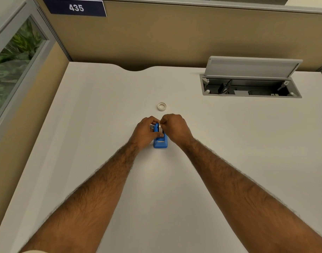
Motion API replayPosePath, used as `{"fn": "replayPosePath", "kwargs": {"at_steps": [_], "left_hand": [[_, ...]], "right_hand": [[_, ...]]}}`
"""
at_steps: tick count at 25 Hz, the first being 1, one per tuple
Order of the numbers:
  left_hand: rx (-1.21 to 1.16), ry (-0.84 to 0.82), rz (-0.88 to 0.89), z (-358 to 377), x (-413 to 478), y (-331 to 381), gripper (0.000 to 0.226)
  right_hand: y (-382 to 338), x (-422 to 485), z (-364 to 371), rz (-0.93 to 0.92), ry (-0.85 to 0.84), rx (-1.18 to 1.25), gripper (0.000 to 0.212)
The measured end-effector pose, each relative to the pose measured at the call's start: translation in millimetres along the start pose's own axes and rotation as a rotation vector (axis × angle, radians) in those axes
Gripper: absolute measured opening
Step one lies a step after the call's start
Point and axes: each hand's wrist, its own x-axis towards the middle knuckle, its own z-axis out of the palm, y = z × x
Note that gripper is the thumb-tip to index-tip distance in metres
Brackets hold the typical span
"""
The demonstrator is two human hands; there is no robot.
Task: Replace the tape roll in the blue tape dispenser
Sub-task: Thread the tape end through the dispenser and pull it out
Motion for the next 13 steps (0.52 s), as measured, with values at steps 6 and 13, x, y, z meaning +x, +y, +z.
{"fn": "replayPosePath", "kwargs": {"at_steps": [6, 13], "left_hand": [[0.007, 0.003, 0.046, -3.3, -0.3, 0.1, 0.045], [0.035, 0.018, 0.038, -2.7, -2.4, 1.3, 0.037]], "right_hand": [[-5.9, 1.4, 3.5, -0.088, 0.008, -0.24, 0.007], [-8.0, -2.3, 8.4, -0.067, 0.021, -0.206, 0.02]]}}
